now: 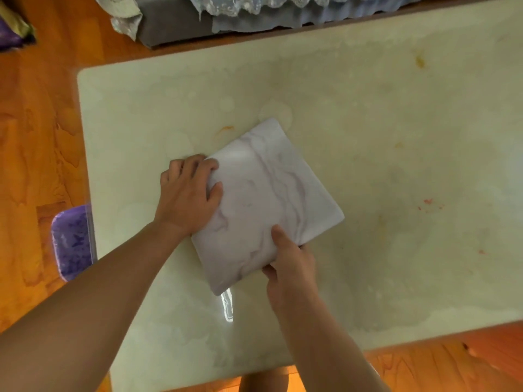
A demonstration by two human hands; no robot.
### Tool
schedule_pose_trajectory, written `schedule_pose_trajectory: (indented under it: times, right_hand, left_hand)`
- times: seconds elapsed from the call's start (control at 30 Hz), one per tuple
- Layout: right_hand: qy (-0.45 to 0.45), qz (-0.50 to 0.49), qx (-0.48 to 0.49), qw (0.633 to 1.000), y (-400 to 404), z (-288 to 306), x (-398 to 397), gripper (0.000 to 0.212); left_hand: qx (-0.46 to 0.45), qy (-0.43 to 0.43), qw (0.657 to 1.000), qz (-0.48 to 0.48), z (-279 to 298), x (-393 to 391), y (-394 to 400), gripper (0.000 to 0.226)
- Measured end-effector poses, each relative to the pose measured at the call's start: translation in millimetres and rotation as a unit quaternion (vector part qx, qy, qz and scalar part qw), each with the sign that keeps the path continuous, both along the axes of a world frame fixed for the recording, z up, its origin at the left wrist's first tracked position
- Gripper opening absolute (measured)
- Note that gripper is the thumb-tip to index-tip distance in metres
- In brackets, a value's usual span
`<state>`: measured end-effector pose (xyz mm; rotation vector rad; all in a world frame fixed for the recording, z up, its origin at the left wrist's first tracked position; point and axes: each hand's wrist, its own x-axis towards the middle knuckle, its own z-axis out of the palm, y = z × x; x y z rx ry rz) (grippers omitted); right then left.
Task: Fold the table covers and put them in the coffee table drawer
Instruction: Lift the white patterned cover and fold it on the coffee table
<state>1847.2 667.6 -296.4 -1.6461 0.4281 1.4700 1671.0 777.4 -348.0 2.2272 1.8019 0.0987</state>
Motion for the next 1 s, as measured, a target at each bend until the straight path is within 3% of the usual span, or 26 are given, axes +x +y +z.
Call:
schedule_pose_trajectory:
  times: [0.07, 0.17, 0.4, 0.53, 0.6, 0.63, 0.67, 0.73, 0.77, 0.8, 0.83, 0.87, 0.93, 1.0]
  right_hand:
    - [-0.009, 0.037, 0.029, 0.999, 0.3, 10.7, 17.8, 0.021]
    - [-0.100, 0.132, 0.042, 0.985, 3.9, 23.1, 79.8, 0.019]
    - [-0.113, 0.416, -0.010, 0.902, 10.9, 32.2, 301.0, 0.040]
    - [-0.099, 0.402, -0.003, 0.910, 6.1, 9.1, 370.3, 0.032]
    - [-0.091, 0.371, 0.007, 0.924, -2.8, -1.1, 385.0, 0.032]
    - [-0.089, 0.346, 0.004, 0.934, -11.4, -4.9, 390.0, 0.032]
    - [-0.082, 0.319, 0.000, 0.944, -21.0, -7.2, 392.8, 0.031]
    - [-0.060, 0.257, -0.017, 0.965, -43.2, -9.2, 395.3, 0.028]
    - [-0.053, 0.226, -0.030, 0.972, -56.6, -7.2, 395.0, 0.026]
    - [-0.047, 0.201, -0.039, 0.978, -71.3, -4.0, 393.7, 0.024]
    - [-0.038, 0.181, -0.049, 0.981, -87.3, -1.8, 391.4, 0.025]
    - [-0.023, 0.163, -0.065, 0.984, -102.4, 2.6, 387.9, 0.027]
    - [0.051, 0.105, -0.085, 0.990, -125.8, 11.4, 384.0, 0.031]
    - [0.115, 0.096, -0.111, 0.982, -139.0, 20.1, 386.7, 0.026]
  left_hand:
    - [-0.025, -0.033, 0.999, 0.020, 8.9, 3.1, 0.3, 0.044]
    - [-0.054, -0.078, 0.995, 0.023, 24.3, 23.2, -28.1, 0.047]
    - [-0.092, -0.037, 0.990, -0.104, 37.3, 143.7, -181.1, 0.038]
    - [-0.074, -0.128, 0.987, 0.070, 55.9, 234.6, -220.2, 0.021]
    - [-0.131, -0.183, 0.960, 0.164, 72.1, 288.0, -243.5, 0.014]
    - [-0.225, -0.231, 0.912, 0.255, 80.3, 315.8, -255.7, 0.013]
    - [-0.330, -0.287, 0.820, 0.369, 86.8, 343.0, -265.6, 0.018]
    - [-0.478, -0.445, 0.524, 0.547, 94.7, 390.9, -274.8, 0.038]
    - [-0.477, -0.531, 0.388, 0.584, 99.7, 409.6, -273.4, 0.049]
    - [-0.440, -0.606, 0.301, 0.591, 97.3, 420.3, -271.0, 0.058]
    - [-0.390, -0.659, 0.263, 0.587, 91.0, 425.4, -267.7, 0.063]
    - [-0.349, -0.675, 0.266, 0.593, 87.1, 426.1, -262.3, 0.065]
    - [-0.314, -0.621, 0.347, 0.629, 77.5, 415.2, -255.4, 0.072]
    - [-0.308, -0.561, 0.426, 0.639, 66.7, 396.1, -259.3, 0.062]
